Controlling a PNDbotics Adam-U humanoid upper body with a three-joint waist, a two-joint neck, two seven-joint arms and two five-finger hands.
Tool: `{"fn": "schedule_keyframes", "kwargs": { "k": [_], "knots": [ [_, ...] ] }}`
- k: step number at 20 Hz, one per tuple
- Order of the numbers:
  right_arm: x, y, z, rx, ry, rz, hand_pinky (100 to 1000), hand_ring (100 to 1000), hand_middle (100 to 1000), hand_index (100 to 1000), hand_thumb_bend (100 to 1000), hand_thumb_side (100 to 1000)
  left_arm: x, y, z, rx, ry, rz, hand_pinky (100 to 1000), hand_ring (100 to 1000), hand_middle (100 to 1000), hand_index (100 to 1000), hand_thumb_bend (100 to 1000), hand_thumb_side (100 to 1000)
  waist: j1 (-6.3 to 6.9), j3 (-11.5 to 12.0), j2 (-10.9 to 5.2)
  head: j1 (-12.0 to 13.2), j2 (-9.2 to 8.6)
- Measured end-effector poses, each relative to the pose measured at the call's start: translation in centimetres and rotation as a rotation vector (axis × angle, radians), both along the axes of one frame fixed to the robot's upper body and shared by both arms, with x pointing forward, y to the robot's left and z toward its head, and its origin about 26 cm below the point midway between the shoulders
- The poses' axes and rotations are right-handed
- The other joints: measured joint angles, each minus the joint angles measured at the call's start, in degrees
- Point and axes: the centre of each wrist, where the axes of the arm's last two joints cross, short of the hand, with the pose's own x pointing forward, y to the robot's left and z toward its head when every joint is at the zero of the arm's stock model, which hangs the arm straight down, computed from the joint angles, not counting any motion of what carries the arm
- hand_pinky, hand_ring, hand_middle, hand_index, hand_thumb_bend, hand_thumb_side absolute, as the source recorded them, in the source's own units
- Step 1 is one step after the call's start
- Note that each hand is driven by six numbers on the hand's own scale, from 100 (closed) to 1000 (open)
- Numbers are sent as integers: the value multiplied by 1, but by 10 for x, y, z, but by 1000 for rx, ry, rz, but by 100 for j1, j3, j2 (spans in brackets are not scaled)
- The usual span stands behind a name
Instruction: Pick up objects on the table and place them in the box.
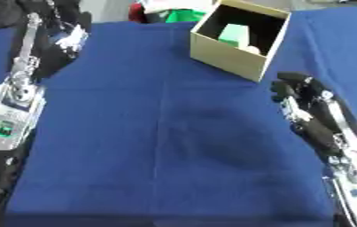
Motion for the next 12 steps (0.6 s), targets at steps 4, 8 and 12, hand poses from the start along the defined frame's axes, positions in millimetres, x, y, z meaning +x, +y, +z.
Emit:
{"fn": "schedule_keyframes", "kwargs": {
  "k": [4,8,12],
  "knots": [
    [0,0,2,-3,-7,1,747,835,607,795,100,455,-3,0,-5,-12,12,-6,487,573,542,758,299,523,2,6,12,3,-1],
    [0,0,4,-6,-11,3,747,835,607,795,100,454,-4,-1,-9,-29,22,-18,488,573,543,758,296,532,15,-8,25,3,-17],
    [1,1,6,-6,-19,6,747,835,607,794,100,455,-5,-1,-10,-39,21,-27,488,574,543,757,292,548,17,-6,42,3,-61]
  ]
}}
